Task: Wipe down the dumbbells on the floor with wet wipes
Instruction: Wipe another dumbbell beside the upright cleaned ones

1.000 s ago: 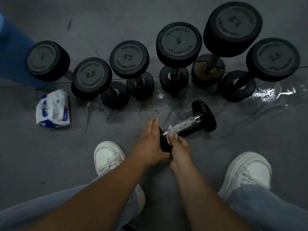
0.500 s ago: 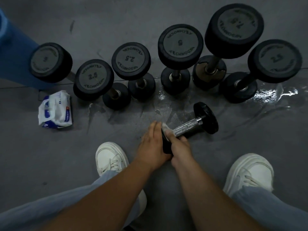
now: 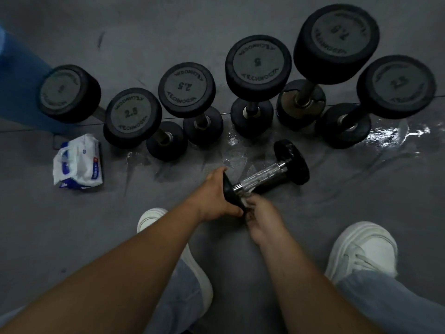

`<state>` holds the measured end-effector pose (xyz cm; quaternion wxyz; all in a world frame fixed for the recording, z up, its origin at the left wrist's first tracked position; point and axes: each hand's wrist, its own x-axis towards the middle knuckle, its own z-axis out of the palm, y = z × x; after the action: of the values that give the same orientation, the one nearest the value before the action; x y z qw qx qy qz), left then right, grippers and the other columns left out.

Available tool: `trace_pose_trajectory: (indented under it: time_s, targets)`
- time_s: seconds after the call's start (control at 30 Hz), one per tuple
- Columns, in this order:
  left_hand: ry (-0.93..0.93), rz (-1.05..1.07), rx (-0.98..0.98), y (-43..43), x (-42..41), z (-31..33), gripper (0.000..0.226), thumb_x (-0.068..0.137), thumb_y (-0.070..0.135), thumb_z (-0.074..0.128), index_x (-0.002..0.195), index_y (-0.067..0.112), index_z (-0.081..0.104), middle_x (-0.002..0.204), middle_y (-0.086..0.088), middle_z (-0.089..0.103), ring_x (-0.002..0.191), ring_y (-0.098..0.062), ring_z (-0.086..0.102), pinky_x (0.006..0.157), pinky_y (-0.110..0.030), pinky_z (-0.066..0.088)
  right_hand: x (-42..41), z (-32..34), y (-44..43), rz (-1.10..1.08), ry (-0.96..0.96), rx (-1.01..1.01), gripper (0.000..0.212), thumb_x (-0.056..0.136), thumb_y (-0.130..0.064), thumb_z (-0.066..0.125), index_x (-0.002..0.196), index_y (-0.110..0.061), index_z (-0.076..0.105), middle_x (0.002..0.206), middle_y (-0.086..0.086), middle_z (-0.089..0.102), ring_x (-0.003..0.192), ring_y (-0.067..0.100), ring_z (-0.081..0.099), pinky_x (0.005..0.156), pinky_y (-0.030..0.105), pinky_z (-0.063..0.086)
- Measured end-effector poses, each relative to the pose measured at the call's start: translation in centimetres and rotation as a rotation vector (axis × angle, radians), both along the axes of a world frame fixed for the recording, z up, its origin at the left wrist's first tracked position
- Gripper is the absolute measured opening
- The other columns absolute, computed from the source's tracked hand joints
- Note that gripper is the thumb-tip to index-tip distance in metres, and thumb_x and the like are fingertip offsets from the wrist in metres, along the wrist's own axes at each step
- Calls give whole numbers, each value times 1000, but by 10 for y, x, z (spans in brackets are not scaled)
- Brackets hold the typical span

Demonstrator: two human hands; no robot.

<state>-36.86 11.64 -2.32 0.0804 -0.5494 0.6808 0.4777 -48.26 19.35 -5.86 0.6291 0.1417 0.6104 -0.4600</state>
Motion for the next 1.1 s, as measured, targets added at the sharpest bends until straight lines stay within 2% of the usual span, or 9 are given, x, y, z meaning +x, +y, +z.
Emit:
trace_pose_trajectory:
  time_s: [0.07, 0.13, 0.27, 0.43, 0.57, 0.73, 0.93, 1.0, 1.1]
  targets:
    - [13, 7, 11, -1, 0, -2, 126, 55, 29, 95, 154, 21, 17, 150, -4, 31, 131, -16, 39, 104, -17, 30, 2, 4, -3, 11, 0, -112, 37, 74, 16, 35, 90, -2, 63, 73, 11, 65, 63, 17, 59, 50, 21, 43]
    - [28, 24, 24, -2, 1, -3, 127, 54, 27, 95, 154, 21, 17, 149, -4, 32, 131, -15, 39, 104, -16, 31, 2, 1, 3, 46, 23, -179, 52, 74, 20, 34, 115, 0, 60, 98, 15, 70, 86, 22, 65, 70, 25, 52]
    - [44, 25, 41, -4, 4, -6, 129, 54, 30, 95, 154, 21, 15, 150, -3, 29, 131, -14, 38, 107, -20, 33, 4, -12, 14, 35, 40, -165, 42, 92, 7, 46, 133, 0, 49, 122, 18, 64, 114, 28, 60, 104, 39, 44]
    - [53, 34, 15, 1, 2, -8, 128, 53, 31, 94, 154, 22, 15, 152, -3, 26, 133, -15, 35, 106, -20, 32, 7, -7, 2, 2, 73, -111, 29, 87, -8, 67, 114, -4, 60, 104, 17, 71, 92, 25, 67, 87, 39, 52]
    - [52, 21, 30, -1, 3, -5, 126, 56, 30, 93, 154, 22, 15, 153, -3, 25, 134, -15, 35, 104, -19, 30, 9, -2, -16, 31, 12, -59, 28, 87, -20, 70, 108, -4, 62, 99, 18, 72, 91, 30, 70, 83, 43, 57]
    - [20, -6, 62, 3, 3, 5, 124, 55, 34, 95, 152, 20, 21, 144, -2, 37, 124, -12, 41, 99, -18, 33, 8, 7, -15, 5, -6, 16, 31, 88, -17, 67, 110, 4, 63, 95, 20, 70, 74, 25, 69, 57, 28, 56]
    - [-23, -158, 257, 27, 11, 9, 120, 63, 32, 92, 155, 21, 15, 148, -3, 38, 125, -13, 42, 98, -17, 33, 23, 17, 36, -16, 106, 132, 24, 91, -17, 65, 102, 4, 63, 88, 18, 69, 70, 23, 66, 43, 19, 49]
    - [13, -108, 244, 34, 13, 12, 123, 63, 29, 91, 156, 24, 11, 152, -3, 33, 134, -16, 37, 104, -18, 31, 23, 17, 42, -28, 88, 113, 20, 91, -16, 64, 102, 2, 63, 88, 16, 70, 69, 22, 67, 45, 20, 50]
    - [101, 70, 152, 40, 20, 15, 117, 64, 28, 91, 155, 27, 17, 157, -2, 29, 140, -14, 32, 115, -24, 28, 24, 17, 48, -74, 48, 31, 17, 90, -9, 63, 104, 1, 65, 91, 18, 72, 78, 26, 68, 69, 33, 57]
